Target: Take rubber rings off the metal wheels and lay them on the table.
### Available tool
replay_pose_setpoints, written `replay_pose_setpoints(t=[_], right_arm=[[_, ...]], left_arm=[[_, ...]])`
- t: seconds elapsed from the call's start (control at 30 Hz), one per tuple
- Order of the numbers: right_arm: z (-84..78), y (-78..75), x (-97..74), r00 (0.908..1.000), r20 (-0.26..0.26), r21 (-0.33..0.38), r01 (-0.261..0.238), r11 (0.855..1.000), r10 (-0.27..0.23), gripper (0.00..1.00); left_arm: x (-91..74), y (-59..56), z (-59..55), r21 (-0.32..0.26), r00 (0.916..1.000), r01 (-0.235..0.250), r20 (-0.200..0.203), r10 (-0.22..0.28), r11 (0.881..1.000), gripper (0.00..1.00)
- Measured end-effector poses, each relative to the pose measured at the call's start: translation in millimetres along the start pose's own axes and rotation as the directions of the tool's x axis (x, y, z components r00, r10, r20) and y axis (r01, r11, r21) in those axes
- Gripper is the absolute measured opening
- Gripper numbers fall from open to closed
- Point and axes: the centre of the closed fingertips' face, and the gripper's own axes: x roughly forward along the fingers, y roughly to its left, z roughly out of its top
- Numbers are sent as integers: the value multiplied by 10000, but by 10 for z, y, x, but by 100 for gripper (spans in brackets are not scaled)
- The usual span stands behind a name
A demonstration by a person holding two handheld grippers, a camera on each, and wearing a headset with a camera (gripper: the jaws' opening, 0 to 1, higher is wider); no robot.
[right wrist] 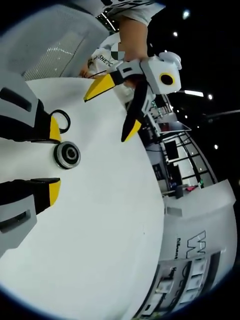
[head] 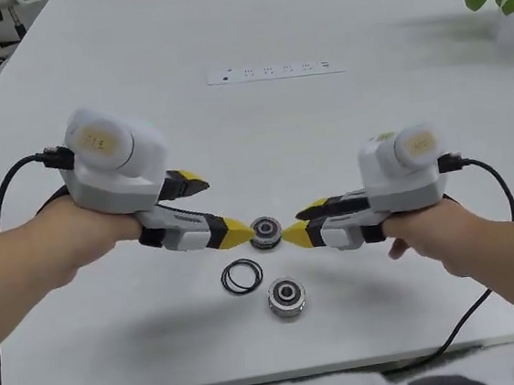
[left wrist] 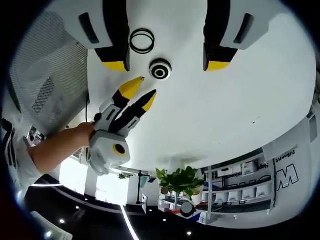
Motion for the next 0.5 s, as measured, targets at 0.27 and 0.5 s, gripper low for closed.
replay_pose_setpoints(t=[0.27,0.5], right_arm=[[-64,12,70,9998,-195,-354,-101,9993,94,23],[-103,25,122,9995,-288,-570,-172,9982,155,21]], left_arm=[[102,-37,-34,-11,9998,196,-105,-196,9998,50],[205,-70,-69,-37,9993,321,-209,-322,9995,46]])
